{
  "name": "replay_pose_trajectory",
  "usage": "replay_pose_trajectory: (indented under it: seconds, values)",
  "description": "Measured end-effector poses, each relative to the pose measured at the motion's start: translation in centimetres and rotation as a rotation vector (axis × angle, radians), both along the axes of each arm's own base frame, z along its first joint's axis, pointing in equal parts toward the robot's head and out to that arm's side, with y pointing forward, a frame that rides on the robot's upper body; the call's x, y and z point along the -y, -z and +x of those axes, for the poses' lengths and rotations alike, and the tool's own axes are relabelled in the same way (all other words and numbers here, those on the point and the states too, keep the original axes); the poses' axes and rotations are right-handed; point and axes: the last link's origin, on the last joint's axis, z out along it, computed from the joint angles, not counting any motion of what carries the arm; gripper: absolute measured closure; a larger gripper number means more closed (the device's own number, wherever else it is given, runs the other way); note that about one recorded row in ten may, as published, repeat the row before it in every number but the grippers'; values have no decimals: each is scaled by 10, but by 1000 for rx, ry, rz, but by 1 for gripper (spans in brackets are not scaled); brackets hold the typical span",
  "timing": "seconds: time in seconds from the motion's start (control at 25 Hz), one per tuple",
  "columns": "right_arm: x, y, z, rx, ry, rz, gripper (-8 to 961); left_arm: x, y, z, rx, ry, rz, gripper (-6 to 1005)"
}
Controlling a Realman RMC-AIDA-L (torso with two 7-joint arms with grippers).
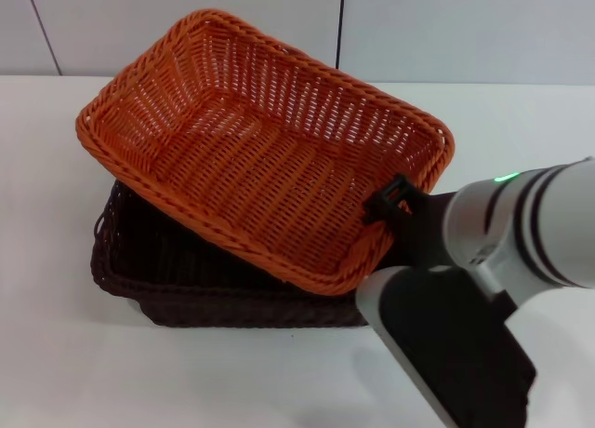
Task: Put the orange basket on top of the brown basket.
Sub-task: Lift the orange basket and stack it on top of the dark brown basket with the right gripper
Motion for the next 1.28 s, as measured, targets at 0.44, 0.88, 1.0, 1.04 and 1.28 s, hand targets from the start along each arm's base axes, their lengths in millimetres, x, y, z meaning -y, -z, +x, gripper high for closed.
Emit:
replay_pose_trajectory:
  seconds: [0.44,0.88,1.0,1.04,1.28]
  values:
    - [24,4,-1,1,-1,-51,313,4,-4,-4,-26,-11,14,186]
    - [27,15,-24,-99,-69,-70,311,-1,2,-3,-31,-12,-16,186]
    - [32,20,-26,-103,-79,-88,311,-2,2,-3,-32,-12,-19,186]
    - [35,22,-27,-102,-80,-98,311,-2,2,-3,-32,-12,-19,186]
    - [53,37,-23,-82,-87,-162,311,-5,1,-1,-29,-7,-22,186]
